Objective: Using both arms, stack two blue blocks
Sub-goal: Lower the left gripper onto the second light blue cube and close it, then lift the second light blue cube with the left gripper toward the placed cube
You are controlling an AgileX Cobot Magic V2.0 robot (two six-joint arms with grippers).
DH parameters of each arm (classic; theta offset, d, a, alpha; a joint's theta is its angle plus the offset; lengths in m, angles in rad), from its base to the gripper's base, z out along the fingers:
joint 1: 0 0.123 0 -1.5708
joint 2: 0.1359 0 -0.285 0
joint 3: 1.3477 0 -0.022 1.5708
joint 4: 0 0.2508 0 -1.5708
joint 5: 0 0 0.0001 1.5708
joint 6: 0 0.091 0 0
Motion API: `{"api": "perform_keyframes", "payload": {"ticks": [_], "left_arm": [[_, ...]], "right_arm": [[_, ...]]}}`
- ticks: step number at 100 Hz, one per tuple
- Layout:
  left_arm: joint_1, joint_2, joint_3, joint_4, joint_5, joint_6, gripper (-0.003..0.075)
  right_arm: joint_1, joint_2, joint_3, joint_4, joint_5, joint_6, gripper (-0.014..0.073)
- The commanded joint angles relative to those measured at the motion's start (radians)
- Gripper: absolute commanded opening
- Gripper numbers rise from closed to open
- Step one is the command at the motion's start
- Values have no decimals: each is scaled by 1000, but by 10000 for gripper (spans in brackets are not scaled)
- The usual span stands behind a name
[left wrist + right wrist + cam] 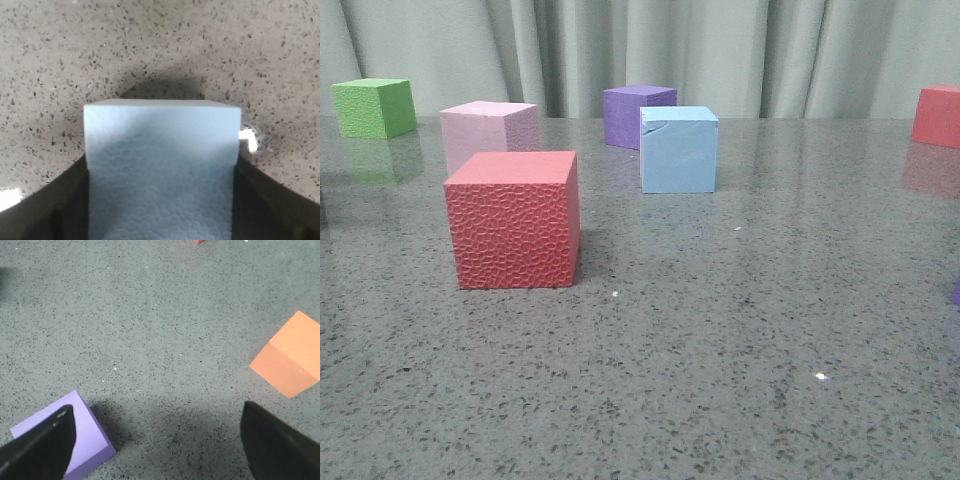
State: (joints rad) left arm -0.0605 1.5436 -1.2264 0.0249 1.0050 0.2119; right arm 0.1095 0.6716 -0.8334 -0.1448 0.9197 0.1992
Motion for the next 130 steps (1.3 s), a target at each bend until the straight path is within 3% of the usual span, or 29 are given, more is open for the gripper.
{"api": "perform_keyframes", "payload": {"ticks": [1,37,66,89,130], "left_arm": [[7,-32,-31,-8,-14,-5,244],[7,-32,-158,-25,83,-5,243],[5,-32,-324,-150,140,10,243],[2,-32,-409,-306,146,105,243],[-182,63,-611,-310,131,187,244]], "right_arm": [[-7,-4,-23,-21,-70,-7,655],[-7,-4,-23,-21,-70,-7,655],[-7,-4,-23,-21,-70,-7,655],[-7,-4,-23,-21,-71,-7,655],[-7,-4,-23,-21,-76,-7,655]]}}
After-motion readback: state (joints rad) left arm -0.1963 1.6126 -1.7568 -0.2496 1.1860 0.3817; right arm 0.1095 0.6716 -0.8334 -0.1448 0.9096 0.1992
